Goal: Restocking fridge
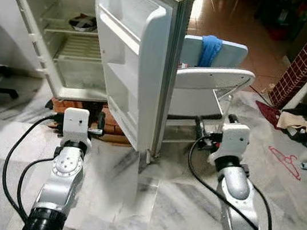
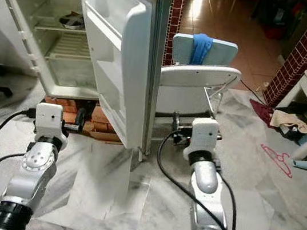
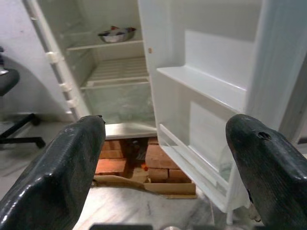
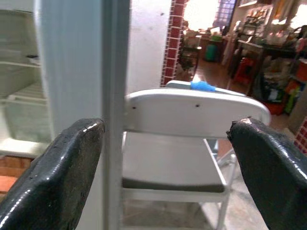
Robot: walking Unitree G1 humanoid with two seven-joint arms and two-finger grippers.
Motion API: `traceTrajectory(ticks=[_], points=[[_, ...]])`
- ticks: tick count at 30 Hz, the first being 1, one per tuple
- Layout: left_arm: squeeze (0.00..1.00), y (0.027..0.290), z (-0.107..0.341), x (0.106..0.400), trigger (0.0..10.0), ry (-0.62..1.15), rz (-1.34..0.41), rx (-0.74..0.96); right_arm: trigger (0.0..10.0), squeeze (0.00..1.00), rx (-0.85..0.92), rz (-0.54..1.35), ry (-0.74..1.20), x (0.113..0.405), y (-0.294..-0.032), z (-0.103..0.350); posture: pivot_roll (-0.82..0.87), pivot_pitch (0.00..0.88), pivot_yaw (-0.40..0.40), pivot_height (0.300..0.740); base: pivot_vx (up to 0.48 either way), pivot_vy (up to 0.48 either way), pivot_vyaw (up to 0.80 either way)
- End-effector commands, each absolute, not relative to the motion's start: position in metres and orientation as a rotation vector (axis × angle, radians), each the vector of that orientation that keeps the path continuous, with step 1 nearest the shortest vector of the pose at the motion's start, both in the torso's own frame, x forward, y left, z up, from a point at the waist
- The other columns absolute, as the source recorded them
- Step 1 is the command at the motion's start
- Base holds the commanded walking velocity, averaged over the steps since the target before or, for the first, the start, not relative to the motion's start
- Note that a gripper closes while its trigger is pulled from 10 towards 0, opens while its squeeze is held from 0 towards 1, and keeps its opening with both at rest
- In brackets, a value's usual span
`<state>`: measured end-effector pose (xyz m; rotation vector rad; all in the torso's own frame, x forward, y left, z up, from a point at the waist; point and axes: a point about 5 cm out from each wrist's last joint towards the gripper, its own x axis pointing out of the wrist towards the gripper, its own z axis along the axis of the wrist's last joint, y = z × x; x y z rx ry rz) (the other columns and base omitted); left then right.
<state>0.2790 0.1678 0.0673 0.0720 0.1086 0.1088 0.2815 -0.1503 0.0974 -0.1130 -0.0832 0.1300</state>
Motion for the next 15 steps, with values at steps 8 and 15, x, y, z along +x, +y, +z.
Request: traceTrajectory(ticks=[8,15], points=[[0.00,0.1762,0.0706,0.2769,10.0,0.090,0.141,0.059,10.0,0.00,-0.130,0.120,-0.117,0.2832,-0.1520,0.1057,0.02,0.000,0.028,0.740,0.286,0.000,0.18],[0.00,0.1761,0.0713,0.2767,10.0,0.088,0.132,0.045,10.0,0.00,-0.124,0.105,-0.106,0.2823,-0.1553,0.1040,0.02,0.000,0.031,0.740,0.321,0.000,0.48]])
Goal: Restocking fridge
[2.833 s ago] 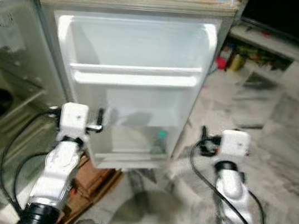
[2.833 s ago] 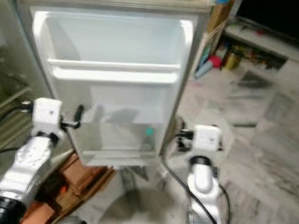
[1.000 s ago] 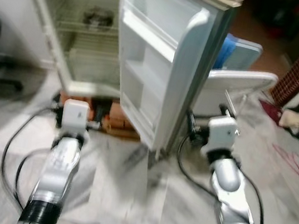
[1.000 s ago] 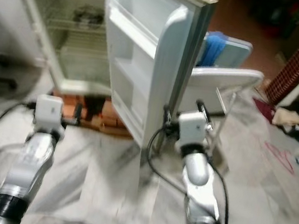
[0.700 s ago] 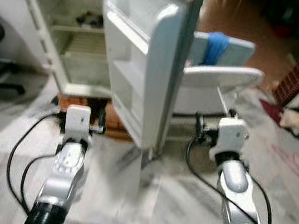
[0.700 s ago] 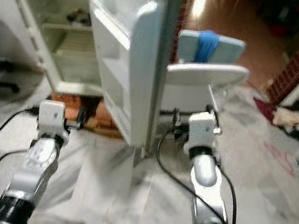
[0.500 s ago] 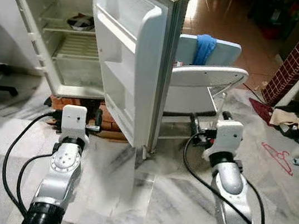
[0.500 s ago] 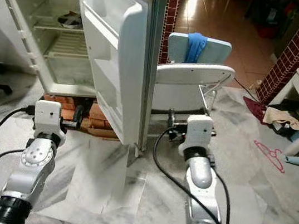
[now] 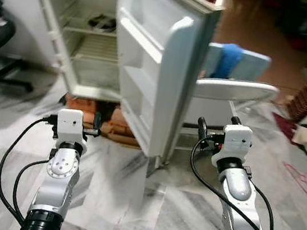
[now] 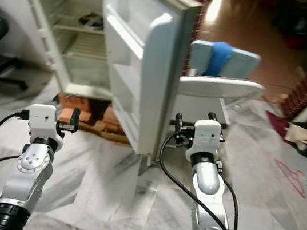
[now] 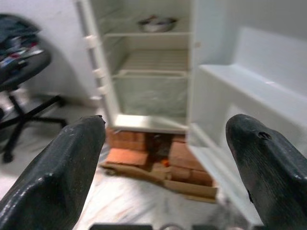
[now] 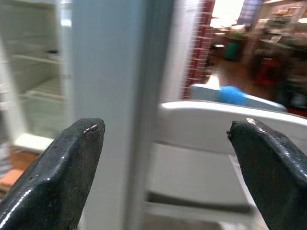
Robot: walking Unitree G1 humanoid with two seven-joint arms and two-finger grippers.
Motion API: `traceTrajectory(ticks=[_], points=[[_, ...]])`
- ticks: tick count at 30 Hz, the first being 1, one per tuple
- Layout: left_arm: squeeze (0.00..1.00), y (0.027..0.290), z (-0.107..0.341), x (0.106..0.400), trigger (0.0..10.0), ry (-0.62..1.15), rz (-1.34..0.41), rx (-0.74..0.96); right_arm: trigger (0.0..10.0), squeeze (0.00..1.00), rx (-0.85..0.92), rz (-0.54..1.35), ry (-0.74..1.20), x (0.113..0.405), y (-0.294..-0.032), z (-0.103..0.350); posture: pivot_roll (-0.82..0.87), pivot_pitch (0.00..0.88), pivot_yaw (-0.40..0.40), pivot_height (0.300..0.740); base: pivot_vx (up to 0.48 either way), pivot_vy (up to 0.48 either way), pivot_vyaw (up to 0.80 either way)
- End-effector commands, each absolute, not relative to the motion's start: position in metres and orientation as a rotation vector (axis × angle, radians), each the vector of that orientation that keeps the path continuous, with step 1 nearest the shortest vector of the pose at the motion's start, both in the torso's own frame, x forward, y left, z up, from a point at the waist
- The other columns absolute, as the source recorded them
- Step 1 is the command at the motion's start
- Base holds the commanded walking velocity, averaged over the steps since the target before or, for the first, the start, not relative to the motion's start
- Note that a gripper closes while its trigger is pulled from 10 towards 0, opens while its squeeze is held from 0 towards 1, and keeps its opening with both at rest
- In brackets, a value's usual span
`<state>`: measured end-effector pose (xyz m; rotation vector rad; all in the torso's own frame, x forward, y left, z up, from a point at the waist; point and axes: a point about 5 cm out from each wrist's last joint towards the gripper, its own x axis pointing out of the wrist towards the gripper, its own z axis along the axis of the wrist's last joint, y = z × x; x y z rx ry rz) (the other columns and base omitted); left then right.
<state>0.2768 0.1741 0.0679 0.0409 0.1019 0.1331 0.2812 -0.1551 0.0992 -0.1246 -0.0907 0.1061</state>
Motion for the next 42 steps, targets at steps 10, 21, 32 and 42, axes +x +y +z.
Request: traceTrajectory(ticks=[10,21,32,42], points=[[0.00,0.174,0.071,0.277,10.0,0.095,0.123,0.037,10.0,0.00,-0.115,0.085,-0.117,0.283,-0.155,0.105,0.02,0.000,0.034,0.740,0.327,0.000,0.00],[0.00,0.180,0.061,0.262,10.0,0.160,0.092,0.017,10.0,0.00,-0.149,0.105,-0.128,0.282,-0.155,0.107,0.03,0.000,0.032,0.740,0.081,0.000,0.22],[0.00,0.185,0.055,0.241,10.0,0.195,0.052,-0.001,10.0,0.00,-0.137,0.087,-0.134,0.295,-0.157,0.112,0.07,0.013,0.017,0.740,0.000,0.000,0.76],[0.00,0.184,0.059,0.248,10.0,0.192,0.043,0.005,10.0,0.00,0.109,0.142,-0.154,0.322,-0.133,0.145,0.07,0.001,0.019,0.740,0.000,0.000,0.00]])
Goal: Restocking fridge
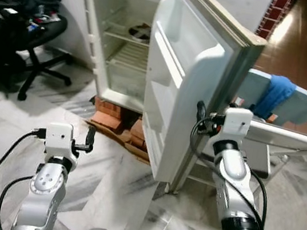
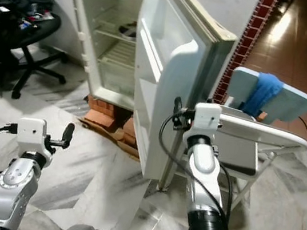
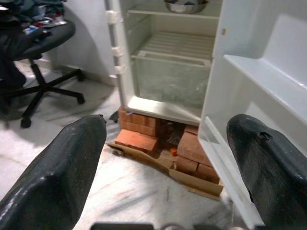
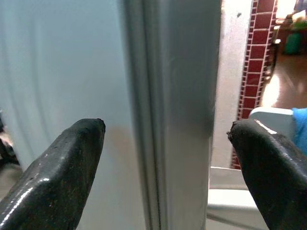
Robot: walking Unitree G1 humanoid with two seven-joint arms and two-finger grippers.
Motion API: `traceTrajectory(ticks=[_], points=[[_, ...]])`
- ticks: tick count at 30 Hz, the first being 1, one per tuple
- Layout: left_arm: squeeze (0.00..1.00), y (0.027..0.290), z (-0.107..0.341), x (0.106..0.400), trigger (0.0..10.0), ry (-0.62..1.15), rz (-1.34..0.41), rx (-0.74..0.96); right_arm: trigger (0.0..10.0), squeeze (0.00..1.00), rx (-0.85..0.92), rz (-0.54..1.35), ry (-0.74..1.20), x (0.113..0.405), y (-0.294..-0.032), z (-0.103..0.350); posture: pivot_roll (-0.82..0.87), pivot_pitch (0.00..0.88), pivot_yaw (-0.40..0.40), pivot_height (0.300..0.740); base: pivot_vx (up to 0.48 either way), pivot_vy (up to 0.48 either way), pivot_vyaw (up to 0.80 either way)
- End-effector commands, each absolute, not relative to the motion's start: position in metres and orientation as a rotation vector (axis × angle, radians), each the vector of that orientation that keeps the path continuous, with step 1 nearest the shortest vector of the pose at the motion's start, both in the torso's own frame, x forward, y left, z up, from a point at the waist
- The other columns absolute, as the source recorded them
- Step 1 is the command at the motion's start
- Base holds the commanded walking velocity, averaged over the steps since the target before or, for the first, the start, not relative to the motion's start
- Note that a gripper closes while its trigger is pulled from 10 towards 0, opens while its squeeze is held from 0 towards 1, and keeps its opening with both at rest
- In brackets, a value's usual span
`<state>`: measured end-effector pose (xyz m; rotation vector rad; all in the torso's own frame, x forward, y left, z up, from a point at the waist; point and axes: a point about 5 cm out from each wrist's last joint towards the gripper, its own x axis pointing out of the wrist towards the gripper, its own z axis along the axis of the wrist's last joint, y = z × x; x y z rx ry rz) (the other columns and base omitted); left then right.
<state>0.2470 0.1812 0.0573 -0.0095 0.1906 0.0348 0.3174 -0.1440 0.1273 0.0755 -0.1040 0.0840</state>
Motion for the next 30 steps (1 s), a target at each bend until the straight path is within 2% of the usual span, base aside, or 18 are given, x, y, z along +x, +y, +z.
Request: traceTrajectory(ticks=[1,6,7,10,11,14,18,24,30], points=[[0.00,0.184,0.059,0.248,10.0,0.192,0.043,0.005,10.0,0.00,0.109,0.142,-0.154,0.322,-0.133,0.145,0.07,0.001,0.019,0.740,0.000,0.000,0.00],[0.00,0.182,0.058,0.249,10.0,0.195,0.041,0.008,10.0,0.00,0.174,0.217,-0.182,0.324,-0.119,0.158,0.07,0.000,0.019,0.740,0.000,0.000,0.00],[0.00,0.182,0.059,0.250,10.0,0.193,0.039,0.009,10.0,0.00,0.260,0.299,-0.187,0.321,-0.109,0.164,0.07,0.000,0.020,0.740,0.000,0.000,0.00],[0.00,0.181,0.059,0.250,10.0,0.190,0.038,0.011,10.0,0.00,0.369,0.560,-0.202,0.305,-0.090,0.175,0.07,0.001,0.019,0.740,0.000,0.000,0.00],[0.00,0.181,0.059,0.250,10.0,0.190,0.038,0.011,10.0,0.00,0.376,0.577,-0.202,0.304,-0.089,0.176,0.07,0.001,0.019,0.740,0.000,0.000,0.00],[0.00,0.181,0.059,0.251,10.0,0.191,0.039,0.011,10.0,0.00,0.416,0.831,-0.171,0.279,-0.082,0.177,0.06,0.004,0.019,0.740,0.000,0.000,0.00],[0.00,0.181,0.059,0.252,10.0,0.190,0.036,0.011,10.0,0.00,0.394,0.720,-0.114,0.286,-0.097,0.159,0.06,0.006,0.021,0.740,0.000,0.000,0.00],[0.00,0.179,0.060,0.254,10.0,0.182,0.028,0.001,10.0,0.00,0.218,0.456,0.033,0.293,-0.128,0.118,0.06,0.008,0.028,0.740,0.000,0.000,0.00],[0.00,0.180,0.061,0.258,10.0,0.185,0.041,-0.007,10.0,0.00,0.214,0.290,0.030,0.291,-0.133,0.105,0.05,0.019,0.024,0.740,0.000,0.000,0.00]])
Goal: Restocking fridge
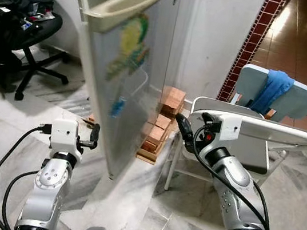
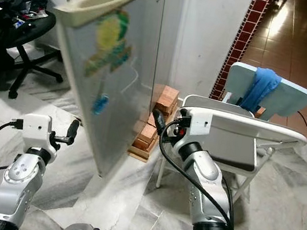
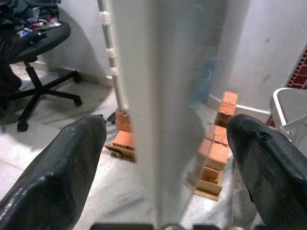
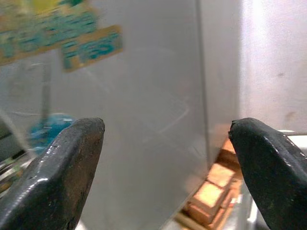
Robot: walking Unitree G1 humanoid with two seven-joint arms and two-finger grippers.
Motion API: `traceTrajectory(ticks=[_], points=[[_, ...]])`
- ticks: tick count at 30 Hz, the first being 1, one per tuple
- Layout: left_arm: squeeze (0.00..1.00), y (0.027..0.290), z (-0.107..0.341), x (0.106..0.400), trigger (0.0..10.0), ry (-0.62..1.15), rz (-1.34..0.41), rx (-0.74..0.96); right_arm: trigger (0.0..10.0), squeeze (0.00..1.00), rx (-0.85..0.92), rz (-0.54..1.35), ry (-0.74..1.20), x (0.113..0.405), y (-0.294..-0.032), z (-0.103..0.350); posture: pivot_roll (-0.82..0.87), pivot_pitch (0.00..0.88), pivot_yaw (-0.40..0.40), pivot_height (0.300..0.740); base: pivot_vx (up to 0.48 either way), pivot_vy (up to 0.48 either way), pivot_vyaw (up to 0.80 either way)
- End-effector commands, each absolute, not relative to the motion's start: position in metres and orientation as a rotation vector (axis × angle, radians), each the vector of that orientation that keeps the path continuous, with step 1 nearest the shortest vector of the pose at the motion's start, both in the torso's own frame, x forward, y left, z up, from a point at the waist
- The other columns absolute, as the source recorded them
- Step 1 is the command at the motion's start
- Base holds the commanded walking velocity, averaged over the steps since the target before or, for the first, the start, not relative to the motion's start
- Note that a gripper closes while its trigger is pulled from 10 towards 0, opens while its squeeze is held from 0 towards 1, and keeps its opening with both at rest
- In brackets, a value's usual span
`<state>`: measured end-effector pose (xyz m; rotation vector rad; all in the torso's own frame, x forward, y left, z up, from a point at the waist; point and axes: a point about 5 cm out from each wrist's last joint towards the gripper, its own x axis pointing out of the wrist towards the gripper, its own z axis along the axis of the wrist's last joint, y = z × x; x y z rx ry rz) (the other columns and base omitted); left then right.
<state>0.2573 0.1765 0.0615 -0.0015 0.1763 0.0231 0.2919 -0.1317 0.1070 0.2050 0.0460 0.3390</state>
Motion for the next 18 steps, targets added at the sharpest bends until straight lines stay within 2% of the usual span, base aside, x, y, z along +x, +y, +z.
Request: traceTrajectory(ticks=[1,5,12,15,18], points=[[0.00,0.180,0.061,0.258,10.0,0.185,0.041,-0.007,10.0,0.00,0.214,0.290,0.030,0.291,-0.133,0.105,0.05,0.019,0.024,0.740,0.000,0.000,0.00],[0.00,0.180,0.065,0.262,10.0,0.176,0.064,-0.015,10.0,0.00,0.210,0.388,0.038,0.277,-0.123,0.100,0.06,0.041,0.024,0.740,0.000,0.150,0.00],[0.00,0.177,0.064,0.257,10.0,0.176,0.029,-0.010,10.0,0.00,0.149,0.233,0.003,0.270,-0.143,0.102,0.05,0.058,0.037,0.740,0.000,0.480,0.00],[0.00,0.176,0.067,0.258,10.0,0.161,0.004,-0.002,10.0,0.00,0.120,0.229,0.003,0.269,-0.148,0.102,0.04,0.059,0.047,0.740,0.000,0.480,0.00],[0.00,0.167,0.069,0.256,10.0,0.158,-0.079,-0.038,10.0,0.00,0.187,0.257,0.030,0.263,-0.150,0.101,0.03,0.057,0.065,0.740,0.000,0.480,0.00]])
